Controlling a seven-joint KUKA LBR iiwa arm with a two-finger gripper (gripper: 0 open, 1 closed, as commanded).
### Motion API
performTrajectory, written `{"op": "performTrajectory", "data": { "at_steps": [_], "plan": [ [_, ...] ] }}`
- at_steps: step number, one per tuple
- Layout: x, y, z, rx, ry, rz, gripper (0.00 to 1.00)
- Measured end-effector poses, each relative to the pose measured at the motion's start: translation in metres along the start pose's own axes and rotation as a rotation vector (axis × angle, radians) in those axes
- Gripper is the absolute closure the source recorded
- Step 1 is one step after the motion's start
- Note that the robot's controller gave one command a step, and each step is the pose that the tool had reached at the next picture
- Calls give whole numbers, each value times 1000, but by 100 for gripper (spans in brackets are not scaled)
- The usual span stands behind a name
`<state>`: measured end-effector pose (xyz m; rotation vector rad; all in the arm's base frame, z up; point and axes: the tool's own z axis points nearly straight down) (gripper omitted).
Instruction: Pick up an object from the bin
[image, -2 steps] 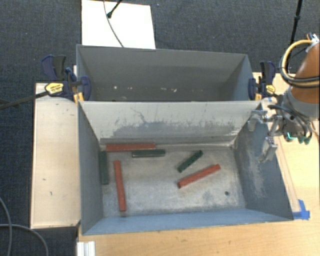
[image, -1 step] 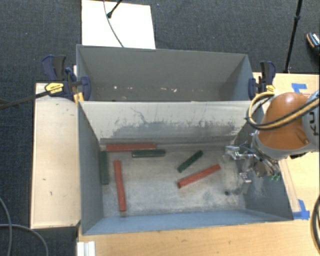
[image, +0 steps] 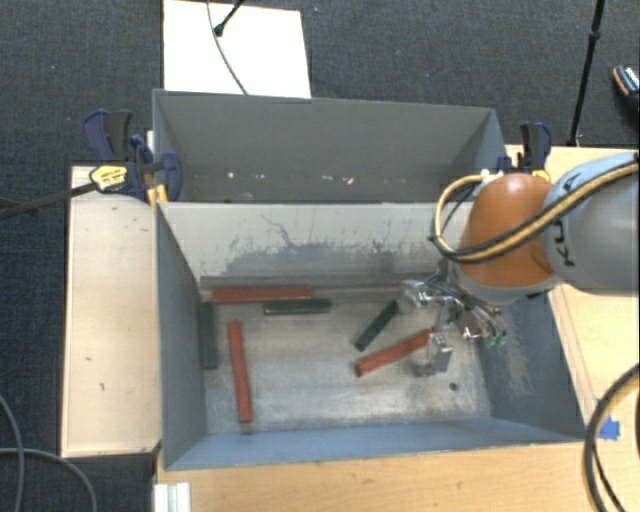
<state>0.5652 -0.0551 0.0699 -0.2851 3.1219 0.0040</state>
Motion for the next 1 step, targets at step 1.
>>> {"op": "performTrajectory", "data": {
  "at_steps": [1],
  "plan": [
    [2,-4,-1,3,1,1,100]
  ]
}}
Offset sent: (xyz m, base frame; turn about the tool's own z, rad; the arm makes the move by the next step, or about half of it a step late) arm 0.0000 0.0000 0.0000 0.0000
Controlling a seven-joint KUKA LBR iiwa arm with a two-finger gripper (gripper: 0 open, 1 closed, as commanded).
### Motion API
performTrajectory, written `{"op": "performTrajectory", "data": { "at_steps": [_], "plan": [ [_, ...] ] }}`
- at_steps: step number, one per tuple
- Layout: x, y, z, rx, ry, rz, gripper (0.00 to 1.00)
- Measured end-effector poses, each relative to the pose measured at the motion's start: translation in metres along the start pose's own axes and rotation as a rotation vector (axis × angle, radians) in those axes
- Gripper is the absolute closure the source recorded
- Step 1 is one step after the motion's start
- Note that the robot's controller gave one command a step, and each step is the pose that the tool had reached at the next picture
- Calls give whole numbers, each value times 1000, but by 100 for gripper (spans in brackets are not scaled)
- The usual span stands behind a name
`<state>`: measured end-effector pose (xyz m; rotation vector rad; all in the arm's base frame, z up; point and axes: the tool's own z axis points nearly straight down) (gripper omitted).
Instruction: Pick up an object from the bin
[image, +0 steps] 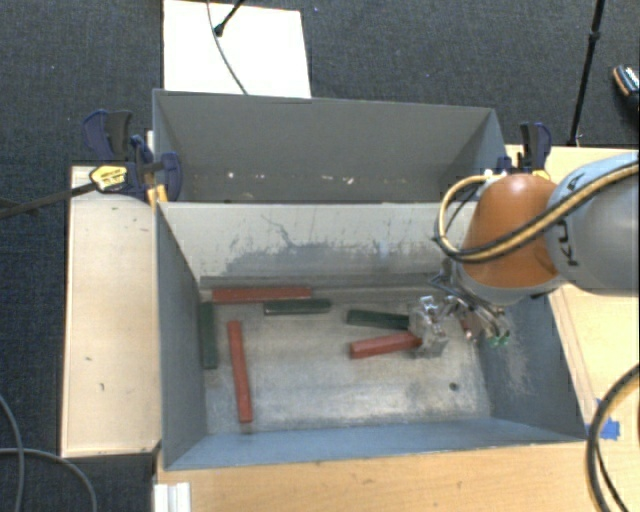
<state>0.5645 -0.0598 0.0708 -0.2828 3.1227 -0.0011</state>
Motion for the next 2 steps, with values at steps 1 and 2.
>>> {"op": "performTrajectory", "data": {
  "at_steps": [1,2],
  "plan": [
    [13,2,-117,2,-4,-22,100],
    [-21,-5,-185,2,-4,-185,100]
  ]
}}
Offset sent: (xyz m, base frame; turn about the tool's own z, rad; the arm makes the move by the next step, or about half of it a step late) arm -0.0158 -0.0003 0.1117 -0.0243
